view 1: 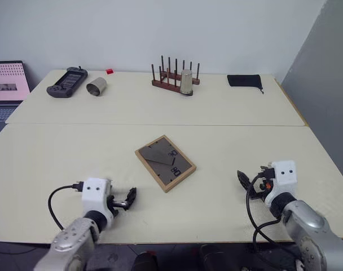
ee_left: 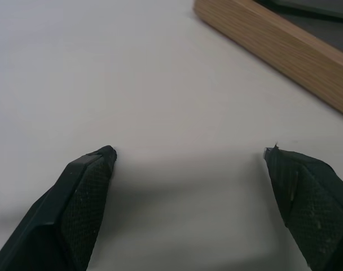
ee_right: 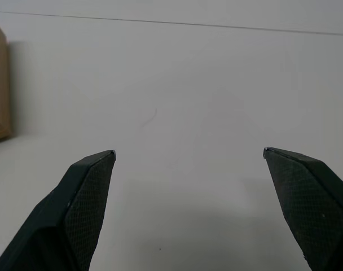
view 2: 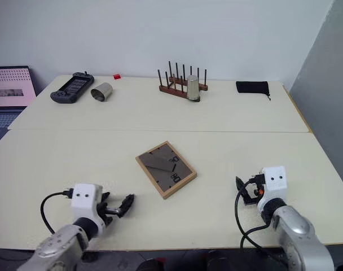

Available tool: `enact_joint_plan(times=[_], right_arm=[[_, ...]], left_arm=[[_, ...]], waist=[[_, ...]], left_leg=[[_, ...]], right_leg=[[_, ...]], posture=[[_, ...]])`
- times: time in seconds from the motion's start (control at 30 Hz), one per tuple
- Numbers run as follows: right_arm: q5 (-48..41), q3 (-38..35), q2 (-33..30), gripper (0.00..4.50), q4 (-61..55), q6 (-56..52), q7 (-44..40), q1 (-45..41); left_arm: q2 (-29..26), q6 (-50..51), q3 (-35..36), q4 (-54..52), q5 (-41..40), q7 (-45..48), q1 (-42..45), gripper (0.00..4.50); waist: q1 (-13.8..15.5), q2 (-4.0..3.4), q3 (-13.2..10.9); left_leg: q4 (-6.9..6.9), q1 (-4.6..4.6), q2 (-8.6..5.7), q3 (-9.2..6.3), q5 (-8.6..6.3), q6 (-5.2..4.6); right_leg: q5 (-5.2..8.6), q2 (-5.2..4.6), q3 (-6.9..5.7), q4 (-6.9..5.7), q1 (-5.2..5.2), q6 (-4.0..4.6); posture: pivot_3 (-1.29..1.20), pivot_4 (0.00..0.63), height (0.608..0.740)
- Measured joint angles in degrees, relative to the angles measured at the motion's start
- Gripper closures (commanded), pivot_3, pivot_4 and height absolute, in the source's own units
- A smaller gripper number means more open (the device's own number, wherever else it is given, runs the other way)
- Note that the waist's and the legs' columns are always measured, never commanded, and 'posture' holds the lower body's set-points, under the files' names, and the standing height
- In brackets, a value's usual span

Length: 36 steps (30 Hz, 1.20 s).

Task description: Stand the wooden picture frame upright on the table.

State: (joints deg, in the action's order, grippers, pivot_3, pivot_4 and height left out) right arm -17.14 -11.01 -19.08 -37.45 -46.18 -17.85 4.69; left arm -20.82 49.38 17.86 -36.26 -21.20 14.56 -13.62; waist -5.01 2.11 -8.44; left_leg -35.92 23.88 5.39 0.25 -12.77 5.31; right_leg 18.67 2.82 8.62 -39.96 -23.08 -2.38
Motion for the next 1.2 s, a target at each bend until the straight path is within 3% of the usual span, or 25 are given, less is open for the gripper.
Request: enact_joint_plan(times=[0.2,0.43,0.63,0.8,1.0,1.17,1.2], right_arm=[[-0.1,-1.3,-1.1,0.04,2.6,0.8,-0.6,-2.3],[-1.2,-1.2,-5.0,0.04,4.3,2.1,-4.1,-4.2],[-7.4,0.6,-17.2,0.04,11.7,2.4,-20.4,-9.0],[-8.9,3.0,-23.6,0.04,22.9,6.1,-32.2,-15.5],[-7.2,8.3,-25.4,0.04,33.5,12.1,-40.9,-24.5],[-3.8,13.7,-23.4,0.04,40.4,16.4,-43.5,-30.1],[-3.7,14.6,-22.6,0.21,40.6,16.9,-43.8,-30.8]], left_arm=[[-2.1,-0.7,1.1,1.7,-1.2,2.3,1.6,0.00],[-10.0,-0.7,4.5,7.4,-3.7,7.8,5.7,0.00],[-22.7,-1.2,5.0,15.5,-5.0,16.6,11.9,0.00],[-27.8,-1.0,4.0,18.9,-6.4,22.8,16.6,0.00],[-33.5,-1.3,-0.7,20.7,-7.6,30.7,19.0,0.00],[-34.1,-5.7,-4.7,27.1,-4.1,32.4,22.9,0.00],[-34.1,-6.3,-5.4,27.7,-3.7,32.6,23.7,0.18]], waist=[[0.2,0.00,0.0],[0.2,-0.03,0.0],[0.2,-0.04,-0.4],[0.2,-0.07,-0.7],[0.1,-0.20,-1.1],[0.2,-0.20,-1.3],[0.2,-0.21,-1.3]], left_leg=[[0.01,0.03,0.00,0.00,0.00,0.00],[-0.03,0.00,0.00,0.01,0.01,0.00],[-0.05,-0.01,0.00,0.01,0.03,-0.05],[-0.07,0.06,0.00,0.10,0.03,-0.05],[-0.02,0.06,0.03,0.09,0.03,-0.05],[-0.10,0.09,0.05,0.08,0.03,-0.05],[-0.09,0.11,0.05,0.08,0.03,-0.05]], right_leg=[[0.00,0.00,0.01,-0.01,0.00,0.02],[-0.03,0.00,0.01,-0.02,-0.01,-0.05],[-0.06,0.00,-0.02,-0.02,0.00,-0.09],[-0.11,-0.01,0.03,0.01,-0.03,0.00],[-0.19,0.02,0.00,-0.01,-0.07,0.23],[-0.20,0.01,-0.06,-0.05,-0.08,0.24],[-0.20,0.01,-0.05,-0.05,-0.09,0.24]], posture=[[0.00,0.150,0.740],[0.00,0.150,0.740],[0.00,0.150,0.740],[0.00,0.150,0.740],[0.00,0.150,0.740],[0.00,0.150,0.740],[0.00,0.150,0.740]])
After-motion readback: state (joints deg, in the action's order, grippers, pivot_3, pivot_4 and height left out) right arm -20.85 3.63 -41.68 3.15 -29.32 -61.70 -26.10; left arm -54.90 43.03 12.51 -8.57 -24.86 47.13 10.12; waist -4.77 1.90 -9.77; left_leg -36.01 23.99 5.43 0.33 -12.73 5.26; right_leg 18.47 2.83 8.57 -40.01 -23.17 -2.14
